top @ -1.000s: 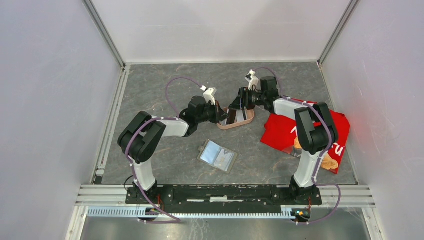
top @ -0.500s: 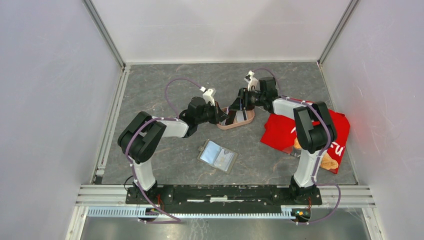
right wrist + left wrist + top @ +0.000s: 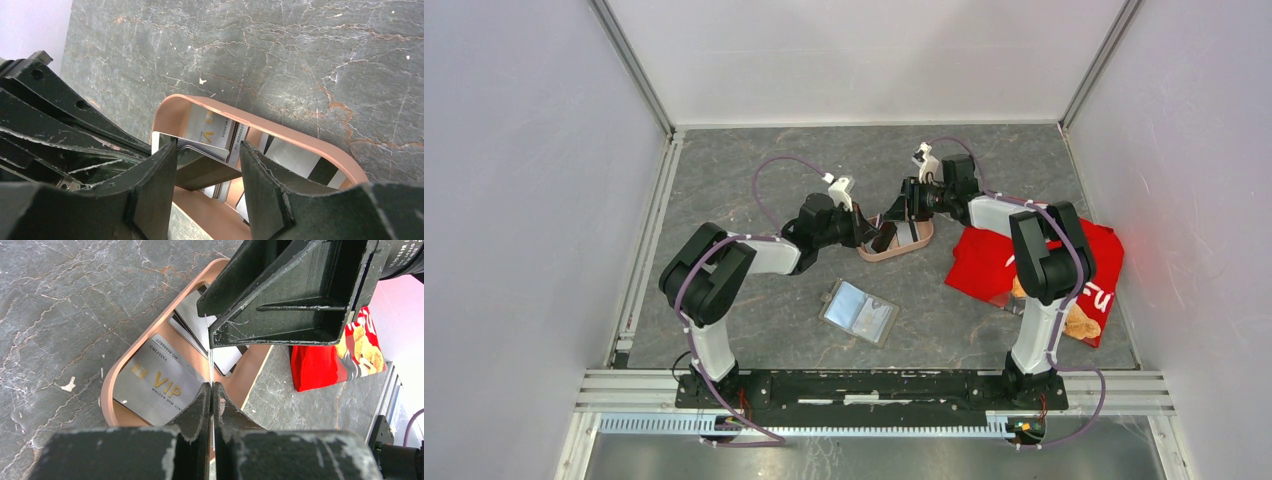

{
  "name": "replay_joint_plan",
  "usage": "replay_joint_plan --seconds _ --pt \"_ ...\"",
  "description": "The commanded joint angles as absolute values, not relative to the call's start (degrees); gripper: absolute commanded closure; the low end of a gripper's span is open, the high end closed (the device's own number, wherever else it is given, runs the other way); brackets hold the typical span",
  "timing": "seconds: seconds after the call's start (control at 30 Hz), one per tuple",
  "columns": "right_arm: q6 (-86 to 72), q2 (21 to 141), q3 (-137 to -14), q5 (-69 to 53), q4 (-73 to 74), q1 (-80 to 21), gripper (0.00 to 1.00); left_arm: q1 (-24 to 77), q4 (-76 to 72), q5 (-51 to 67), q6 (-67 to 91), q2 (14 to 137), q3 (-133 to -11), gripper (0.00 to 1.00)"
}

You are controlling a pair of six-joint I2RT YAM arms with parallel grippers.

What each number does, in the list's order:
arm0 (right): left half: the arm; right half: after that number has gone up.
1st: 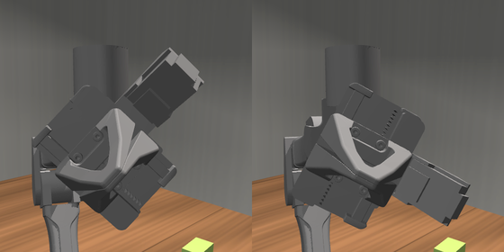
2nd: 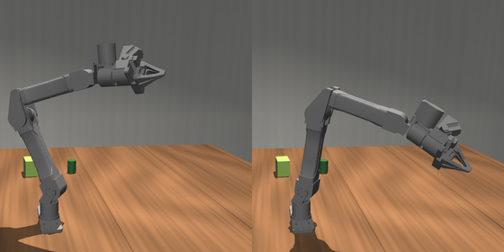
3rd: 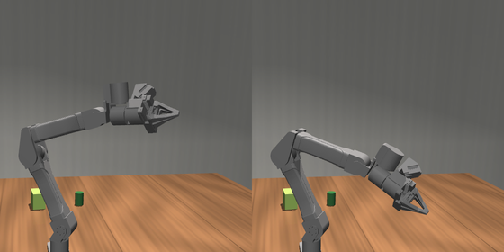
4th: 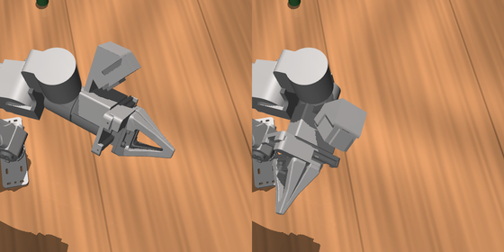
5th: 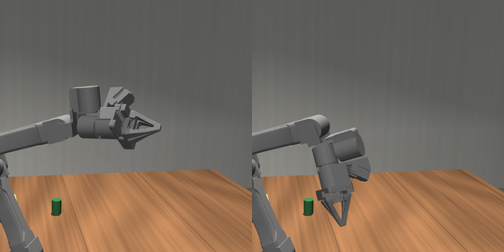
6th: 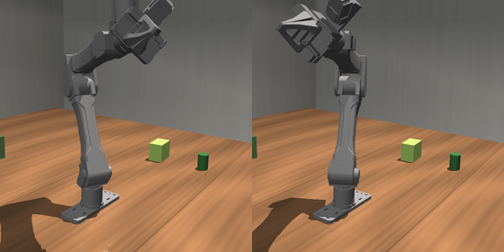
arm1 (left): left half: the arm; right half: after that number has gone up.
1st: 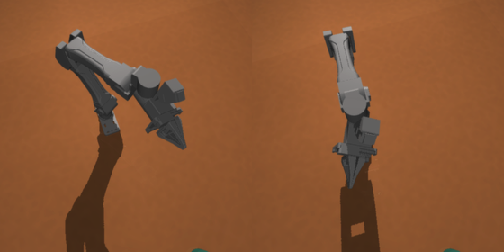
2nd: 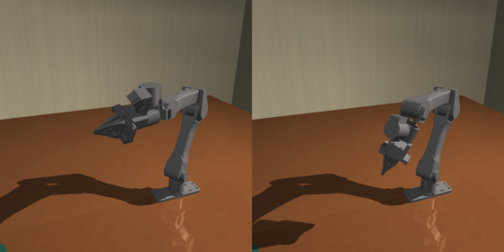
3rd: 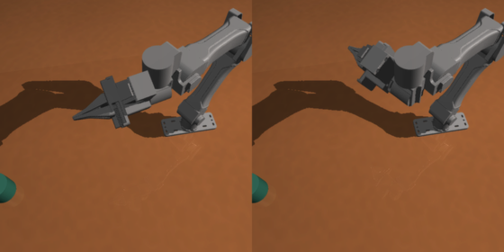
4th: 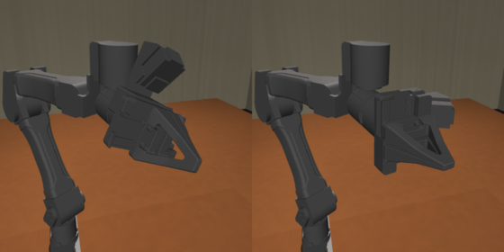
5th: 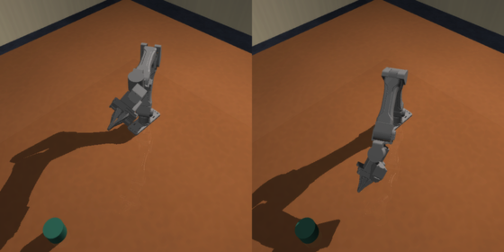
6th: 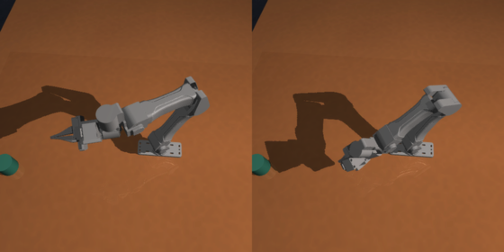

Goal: Put the credit cards into the card holder
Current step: Place the credit card in the storage box.

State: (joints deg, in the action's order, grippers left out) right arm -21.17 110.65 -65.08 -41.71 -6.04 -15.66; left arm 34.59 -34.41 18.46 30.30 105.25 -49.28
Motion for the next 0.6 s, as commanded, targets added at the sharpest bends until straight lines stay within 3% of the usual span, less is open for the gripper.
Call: replay_joint_plan --seconds 0.0,0.1,0.3,0.57 --pt "-17.9 111.7 -67.2 -38.7 -4.4 -15.2 0.46 34.4 -38.2 19.3 29.7 103.6 -50.5 0.95" --pt "-17.4 111.3 -67.4 -40.4 -5.2 -14.9 0.44 34.3 -38.4 20.1 29.7 104.0 -50.7 0.98" --pt "-23.2 109.4 -65.4 -46.7 -14.1 -14.5 0.29 34.3 -38.2 21.4 29.6 104.7 -51.5 0.98" --pt "-26.3 111.2 -65.0 -49.3 -16.7 -14.6 0.30 34.3 -38.4 21.8 29.6 104.9 -51.5 0.98"
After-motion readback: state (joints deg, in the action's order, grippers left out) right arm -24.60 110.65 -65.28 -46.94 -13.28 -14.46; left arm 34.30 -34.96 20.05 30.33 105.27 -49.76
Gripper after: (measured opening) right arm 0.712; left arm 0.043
